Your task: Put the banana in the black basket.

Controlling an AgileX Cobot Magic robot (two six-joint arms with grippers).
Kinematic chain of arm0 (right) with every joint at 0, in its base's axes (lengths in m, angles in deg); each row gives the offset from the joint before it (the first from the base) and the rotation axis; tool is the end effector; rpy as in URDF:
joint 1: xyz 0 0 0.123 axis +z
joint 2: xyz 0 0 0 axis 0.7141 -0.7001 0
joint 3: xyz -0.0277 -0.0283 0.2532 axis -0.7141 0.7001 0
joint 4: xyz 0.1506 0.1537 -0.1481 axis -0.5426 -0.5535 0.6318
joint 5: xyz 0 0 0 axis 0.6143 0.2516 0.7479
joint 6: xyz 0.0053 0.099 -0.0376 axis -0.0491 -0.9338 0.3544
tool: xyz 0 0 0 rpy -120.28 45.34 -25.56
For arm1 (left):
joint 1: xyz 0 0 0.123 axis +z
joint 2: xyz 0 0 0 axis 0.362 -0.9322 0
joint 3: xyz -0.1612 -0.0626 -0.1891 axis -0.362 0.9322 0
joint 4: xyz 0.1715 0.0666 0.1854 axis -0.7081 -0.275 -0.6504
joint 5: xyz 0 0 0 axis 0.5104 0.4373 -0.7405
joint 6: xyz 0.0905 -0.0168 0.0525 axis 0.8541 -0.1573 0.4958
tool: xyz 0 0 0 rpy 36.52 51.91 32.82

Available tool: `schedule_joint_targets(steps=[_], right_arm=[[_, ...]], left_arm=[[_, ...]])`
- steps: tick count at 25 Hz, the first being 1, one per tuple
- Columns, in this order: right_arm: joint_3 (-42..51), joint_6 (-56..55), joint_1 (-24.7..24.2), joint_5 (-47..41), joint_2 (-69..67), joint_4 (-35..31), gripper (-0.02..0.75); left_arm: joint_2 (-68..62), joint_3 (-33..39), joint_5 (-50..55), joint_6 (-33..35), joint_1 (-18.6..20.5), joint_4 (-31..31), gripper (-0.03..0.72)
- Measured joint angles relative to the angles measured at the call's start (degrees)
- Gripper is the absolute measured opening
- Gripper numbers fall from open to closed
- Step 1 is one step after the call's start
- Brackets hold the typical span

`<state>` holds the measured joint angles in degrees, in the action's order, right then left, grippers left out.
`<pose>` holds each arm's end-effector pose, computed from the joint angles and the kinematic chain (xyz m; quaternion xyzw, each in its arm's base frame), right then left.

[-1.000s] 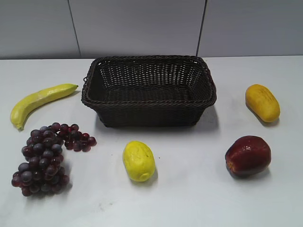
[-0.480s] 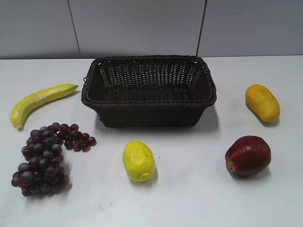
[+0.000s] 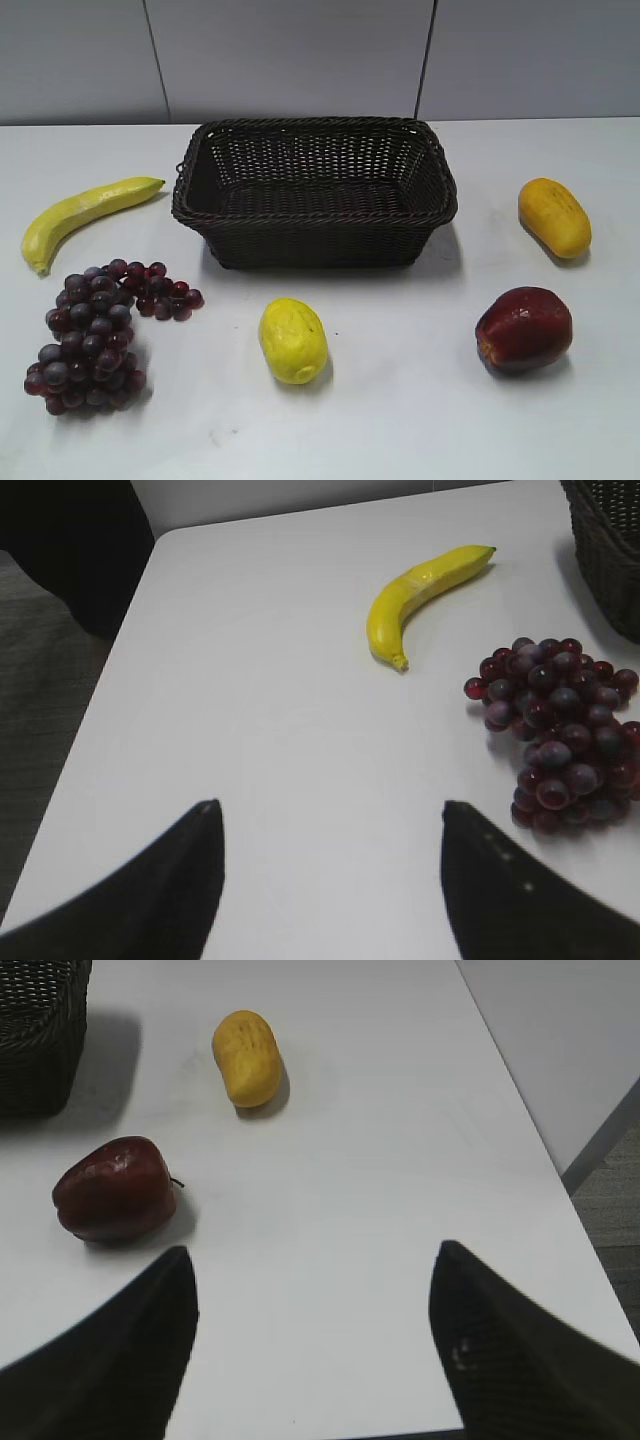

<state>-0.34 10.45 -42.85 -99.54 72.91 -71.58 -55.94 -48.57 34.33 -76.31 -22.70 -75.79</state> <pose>0.0459 -0.0029 0.2772 -0.0031 0.8458 -0.0051 0.5334 0.0453 -0.0034 0.2691 0.0657 0.8591 0.0137 0.5074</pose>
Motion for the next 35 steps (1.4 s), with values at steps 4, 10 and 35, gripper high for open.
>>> schedule_joint_targets(steps=[4, 10, 35], right_arm=[[0.00, 0.00, 0.00, 0.00, 0.00, 0.00, 0.552], [0.00, 0.00, 0.00, 0.00, 0.00, 0.00, 0.552], [0.00, 0.00, 0.00, 0.00, 0.00, 0.00, 0.552]], left_arm=[[0.00, -0.06, -0.43, 0.00, 0.00, -0.28, 0.502], [0.00, -2.45, -6.08, 0.00, 0.00, -2.63, 0.502], [-37.55, -9.89, -35.26, 0.29, 0.00, -6.98, 0.609]])
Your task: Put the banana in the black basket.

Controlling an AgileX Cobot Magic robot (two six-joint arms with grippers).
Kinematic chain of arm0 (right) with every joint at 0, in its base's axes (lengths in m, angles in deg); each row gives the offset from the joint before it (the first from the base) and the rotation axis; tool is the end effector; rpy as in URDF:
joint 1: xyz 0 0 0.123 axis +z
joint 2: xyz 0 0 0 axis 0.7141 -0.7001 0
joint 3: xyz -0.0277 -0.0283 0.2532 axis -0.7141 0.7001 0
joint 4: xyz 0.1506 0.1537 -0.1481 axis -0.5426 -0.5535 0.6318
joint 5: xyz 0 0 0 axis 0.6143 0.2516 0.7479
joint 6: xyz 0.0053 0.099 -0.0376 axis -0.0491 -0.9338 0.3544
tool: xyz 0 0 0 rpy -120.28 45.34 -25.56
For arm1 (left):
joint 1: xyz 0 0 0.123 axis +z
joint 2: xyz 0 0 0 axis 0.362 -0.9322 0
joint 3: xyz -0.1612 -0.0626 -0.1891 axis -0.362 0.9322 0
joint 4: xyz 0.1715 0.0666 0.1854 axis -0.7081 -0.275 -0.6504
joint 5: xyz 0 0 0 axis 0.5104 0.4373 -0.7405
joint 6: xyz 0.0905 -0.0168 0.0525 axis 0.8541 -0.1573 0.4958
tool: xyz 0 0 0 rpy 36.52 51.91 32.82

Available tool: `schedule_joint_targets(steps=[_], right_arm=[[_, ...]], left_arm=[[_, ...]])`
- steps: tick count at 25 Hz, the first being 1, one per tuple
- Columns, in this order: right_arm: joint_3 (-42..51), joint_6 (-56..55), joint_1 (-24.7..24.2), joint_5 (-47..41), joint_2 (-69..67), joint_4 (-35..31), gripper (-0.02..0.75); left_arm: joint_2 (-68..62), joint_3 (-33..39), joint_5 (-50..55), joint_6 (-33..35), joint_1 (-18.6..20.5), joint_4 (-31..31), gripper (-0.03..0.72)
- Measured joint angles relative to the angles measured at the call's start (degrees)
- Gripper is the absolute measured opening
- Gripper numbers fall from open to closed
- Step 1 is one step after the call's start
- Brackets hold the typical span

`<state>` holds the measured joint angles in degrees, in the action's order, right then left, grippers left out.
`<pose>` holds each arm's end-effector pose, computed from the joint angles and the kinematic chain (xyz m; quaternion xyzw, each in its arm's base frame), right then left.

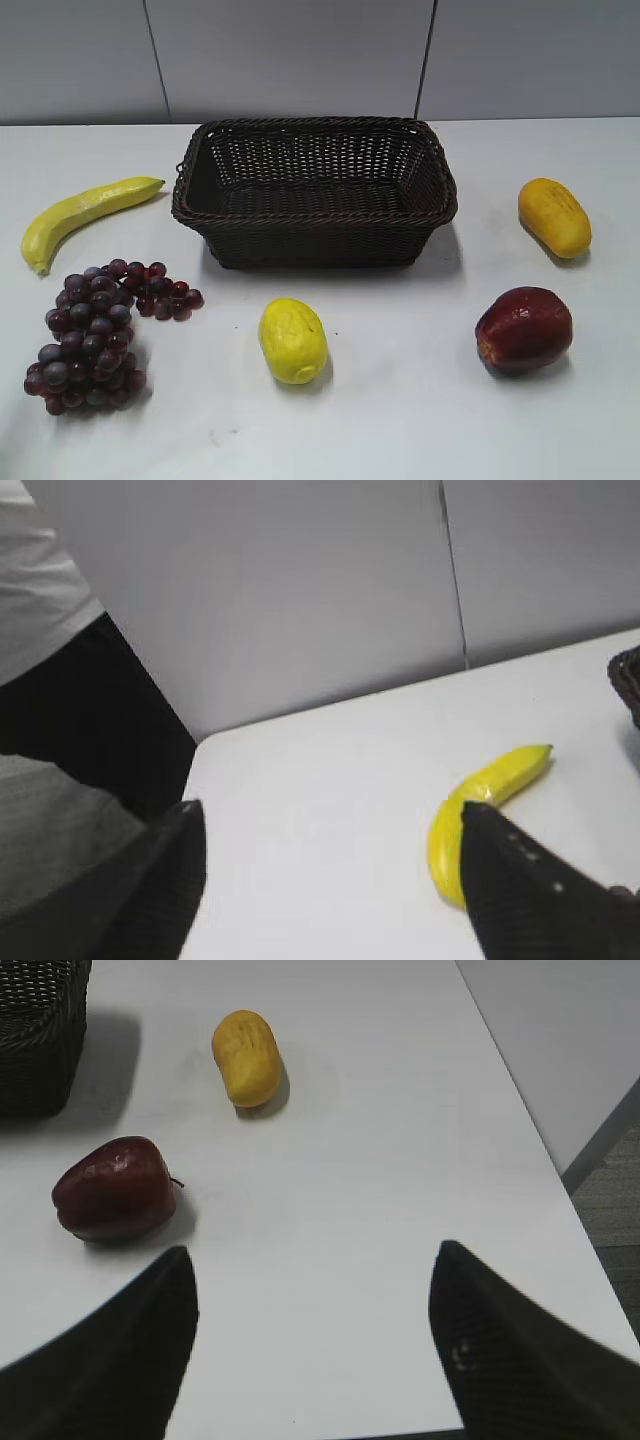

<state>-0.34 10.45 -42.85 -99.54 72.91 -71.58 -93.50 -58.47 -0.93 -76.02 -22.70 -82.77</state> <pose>0.0459 -0.0029 0.2772 -0.0031 0.8458 -0.0051 0.5334 0.1775 0.0001 0.3148 0.0881 0.8208 0.0726 0.5597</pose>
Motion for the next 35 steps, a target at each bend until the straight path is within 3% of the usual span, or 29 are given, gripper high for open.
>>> schedule_joint_targets(steps=[4, 20, 35], right_arm=[[0.00, 0.00, 0.00, 0.00, 0.00, 0.00, 0.552], [0.00, 0.00, 0.00, 0.00, 0.00, 0.00, 0.552], [0.00, 0.00, 0.00, 0.00, 0.00, 0.00, 0.552]], left_arm=[[-10.50, -6.21, 4.39, 1.11, 0.00, -0.05, 0.653], [-44.56, -35.40, 16.53, 13.62, 0.00, 0.00, 0.613], [-61.71, -46.72, 23.64, 23.36, -0.14, 6.70, 0.589]])
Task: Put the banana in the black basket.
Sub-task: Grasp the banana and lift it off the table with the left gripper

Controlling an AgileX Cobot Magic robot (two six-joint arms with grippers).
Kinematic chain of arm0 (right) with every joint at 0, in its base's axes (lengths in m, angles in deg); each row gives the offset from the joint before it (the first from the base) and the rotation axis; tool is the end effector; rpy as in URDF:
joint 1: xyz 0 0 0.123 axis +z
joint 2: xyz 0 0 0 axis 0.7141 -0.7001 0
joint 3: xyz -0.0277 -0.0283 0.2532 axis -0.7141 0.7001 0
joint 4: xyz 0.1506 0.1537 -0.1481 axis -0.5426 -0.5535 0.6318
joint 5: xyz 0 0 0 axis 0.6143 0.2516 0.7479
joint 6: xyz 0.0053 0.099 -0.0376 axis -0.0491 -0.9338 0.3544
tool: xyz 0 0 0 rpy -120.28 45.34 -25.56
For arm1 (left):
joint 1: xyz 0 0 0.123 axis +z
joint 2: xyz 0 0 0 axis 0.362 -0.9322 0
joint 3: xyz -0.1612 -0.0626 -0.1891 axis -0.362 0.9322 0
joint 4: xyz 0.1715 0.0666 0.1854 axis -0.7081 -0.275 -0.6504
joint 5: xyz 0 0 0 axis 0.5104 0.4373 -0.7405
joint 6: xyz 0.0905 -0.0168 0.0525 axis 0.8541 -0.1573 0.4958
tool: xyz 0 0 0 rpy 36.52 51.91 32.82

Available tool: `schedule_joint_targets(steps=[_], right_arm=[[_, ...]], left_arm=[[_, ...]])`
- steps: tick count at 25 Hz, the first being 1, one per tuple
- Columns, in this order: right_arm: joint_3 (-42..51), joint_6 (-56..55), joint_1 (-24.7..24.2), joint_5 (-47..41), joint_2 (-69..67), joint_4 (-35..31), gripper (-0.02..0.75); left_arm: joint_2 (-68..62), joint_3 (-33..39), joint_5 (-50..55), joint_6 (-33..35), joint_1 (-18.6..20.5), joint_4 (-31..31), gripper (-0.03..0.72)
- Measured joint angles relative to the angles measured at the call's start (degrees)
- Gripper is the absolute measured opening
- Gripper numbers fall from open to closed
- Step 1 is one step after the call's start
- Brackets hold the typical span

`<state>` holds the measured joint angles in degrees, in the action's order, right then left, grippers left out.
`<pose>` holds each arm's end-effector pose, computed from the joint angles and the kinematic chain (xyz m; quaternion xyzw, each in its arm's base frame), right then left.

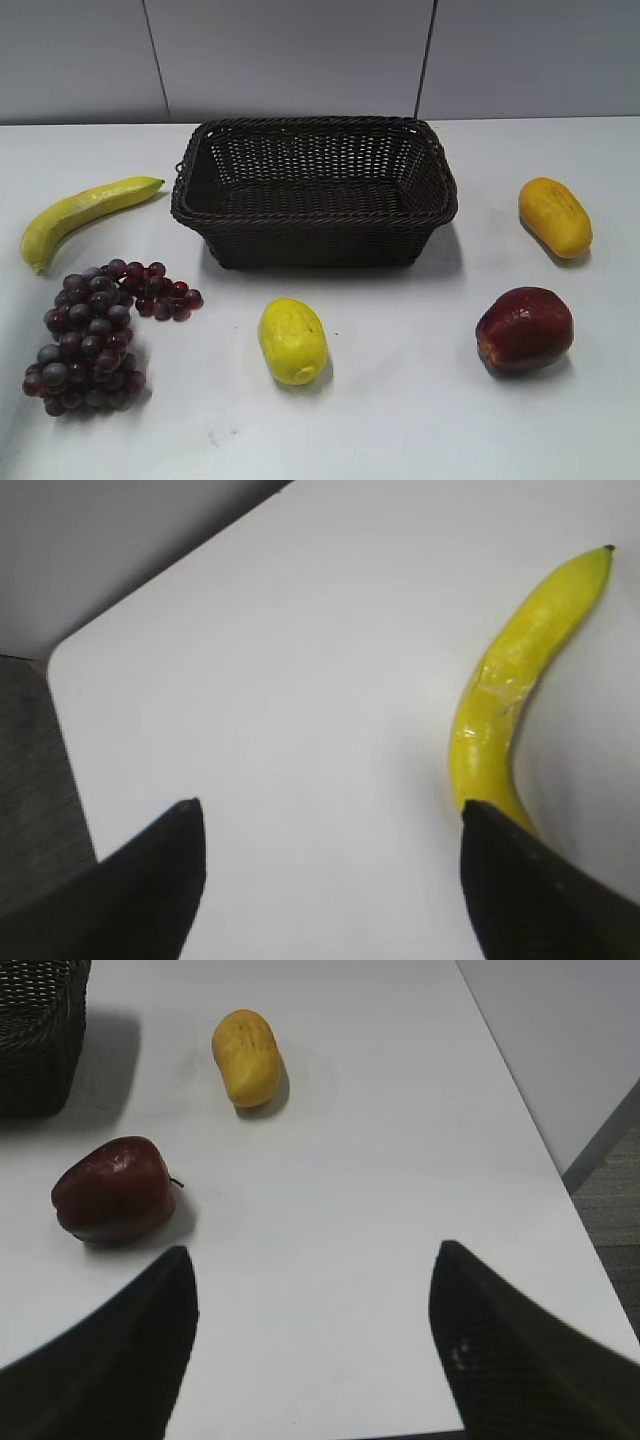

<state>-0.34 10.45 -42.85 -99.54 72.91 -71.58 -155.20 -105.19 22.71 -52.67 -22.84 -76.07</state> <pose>0.0459 -0.0029 0.2772 -0.0031 0.8458 -0.0051 0.5334 0.3906 -0.0126 0.2535 0.2663 0.9285 0.0571 0.2523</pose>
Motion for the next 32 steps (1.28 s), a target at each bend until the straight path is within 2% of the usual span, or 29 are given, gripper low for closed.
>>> schedule_joint_targets(steps=[6, 12, 32], right_arm=[[0.00, 0.00, 0.00, 0.00, 0.00, 0.00, 0.552], [0.00, 0.00, 0.00, 0.00, 0.00, 0.00, 0.552], [0.00, 0.00, 0.00, 0.00, 0.00, 0.00, 0.552]], left_arm=[[-6.73, -1.33, 0.01, 4.94, -3.31, 1.18, 0.588], [-13.64, -1.39, -1.91, 6.69, -6.22, -1.06, 0.588], [-26.08, -1.86, -8.63, 6.86, -6.40, -1.47, 0.562]])
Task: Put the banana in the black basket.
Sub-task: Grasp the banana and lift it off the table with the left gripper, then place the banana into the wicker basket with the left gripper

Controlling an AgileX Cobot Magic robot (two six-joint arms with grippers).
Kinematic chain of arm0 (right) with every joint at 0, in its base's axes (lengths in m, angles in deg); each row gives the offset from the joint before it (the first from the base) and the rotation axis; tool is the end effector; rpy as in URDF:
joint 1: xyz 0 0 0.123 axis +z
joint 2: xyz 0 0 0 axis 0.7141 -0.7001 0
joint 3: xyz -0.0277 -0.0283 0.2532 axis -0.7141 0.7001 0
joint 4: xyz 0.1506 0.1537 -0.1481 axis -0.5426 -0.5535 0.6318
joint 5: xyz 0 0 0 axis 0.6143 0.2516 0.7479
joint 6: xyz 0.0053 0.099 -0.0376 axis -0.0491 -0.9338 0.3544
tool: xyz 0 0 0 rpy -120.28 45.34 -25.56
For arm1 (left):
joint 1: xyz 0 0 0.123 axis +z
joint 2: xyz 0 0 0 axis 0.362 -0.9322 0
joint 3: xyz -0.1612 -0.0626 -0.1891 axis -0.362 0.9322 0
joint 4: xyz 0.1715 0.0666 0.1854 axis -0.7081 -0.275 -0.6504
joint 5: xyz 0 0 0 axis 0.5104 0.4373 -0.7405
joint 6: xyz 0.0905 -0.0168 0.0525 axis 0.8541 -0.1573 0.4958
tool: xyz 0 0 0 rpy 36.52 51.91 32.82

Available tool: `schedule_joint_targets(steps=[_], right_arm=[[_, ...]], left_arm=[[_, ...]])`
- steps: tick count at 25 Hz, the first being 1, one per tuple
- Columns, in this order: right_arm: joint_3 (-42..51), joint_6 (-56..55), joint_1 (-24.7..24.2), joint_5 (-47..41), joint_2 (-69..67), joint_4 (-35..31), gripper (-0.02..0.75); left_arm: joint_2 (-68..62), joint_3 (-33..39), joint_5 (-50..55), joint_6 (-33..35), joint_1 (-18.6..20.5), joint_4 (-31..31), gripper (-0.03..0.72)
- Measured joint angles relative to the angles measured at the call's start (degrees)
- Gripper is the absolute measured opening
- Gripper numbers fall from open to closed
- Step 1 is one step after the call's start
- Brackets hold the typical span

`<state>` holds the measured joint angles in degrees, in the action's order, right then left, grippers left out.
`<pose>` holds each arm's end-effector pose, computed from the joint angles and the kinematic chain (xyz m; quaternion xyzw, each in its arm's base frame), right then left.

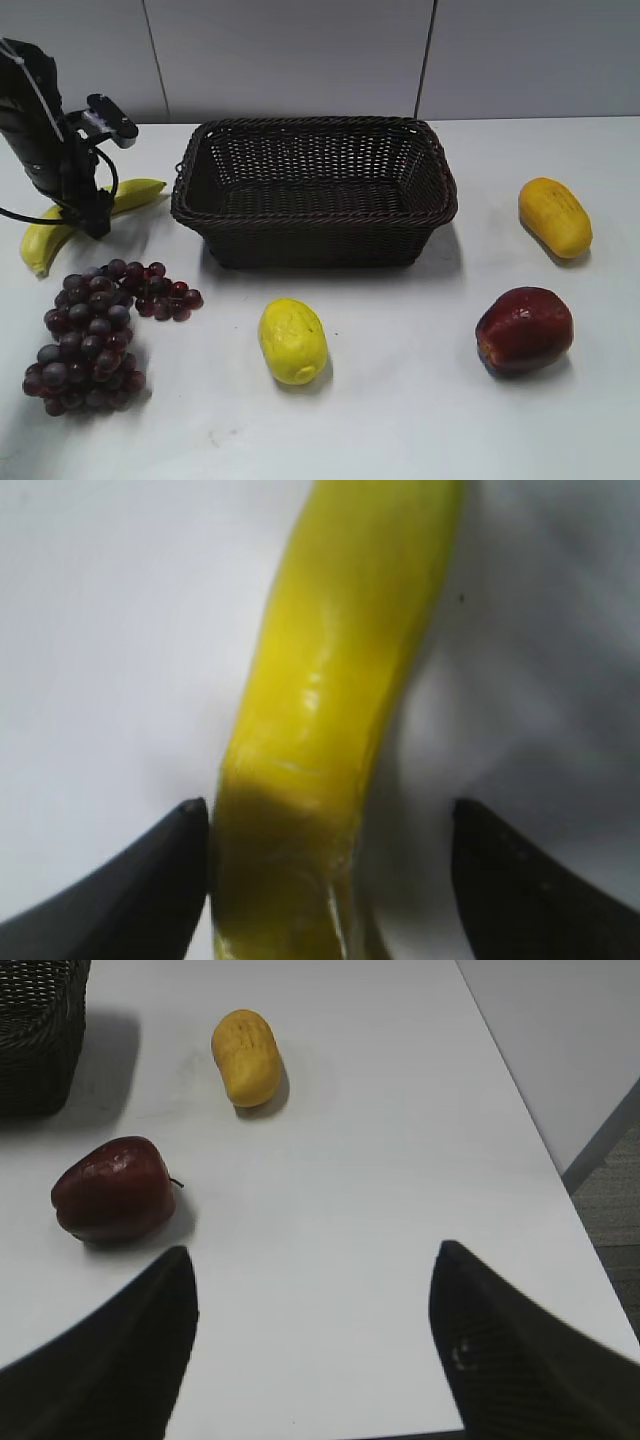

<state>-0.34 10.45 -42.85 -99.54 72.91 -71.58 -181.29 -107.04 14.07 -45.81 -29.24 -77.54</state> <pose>0.0459 -0.0029 0.2772 -0.0031 0.8458 -0.0051 0.5334 0.4275 -0.0597 0.0787 0.3876 0.9133 0.0347 0.1202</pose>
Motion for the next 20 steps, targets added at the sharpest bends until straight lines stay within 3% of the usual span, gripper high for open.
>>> schedule_joint_targets(steps=[3, 7, 20], right_arm=[[0.00, 0.00, 0.00, 0.00, 0.00, 0.00, 0.552], [0.00, 0.00, 0.00, 0.00, 0.00, 0.00, 0.552], [0.00, -0.04, 0.00, 0.00, 0.00, 0.00, 0.552]], left_arm=[[-0.23, -0.18, -0.30, 0.00, 0.00, 0.42, 0.496], [-0.31, -0.18, 0.54, -0.29, 0.00, 1.06, 0.301], [6.22, 0.07, 2.65, -0.41, -0.04, -0.90, 0.306]])
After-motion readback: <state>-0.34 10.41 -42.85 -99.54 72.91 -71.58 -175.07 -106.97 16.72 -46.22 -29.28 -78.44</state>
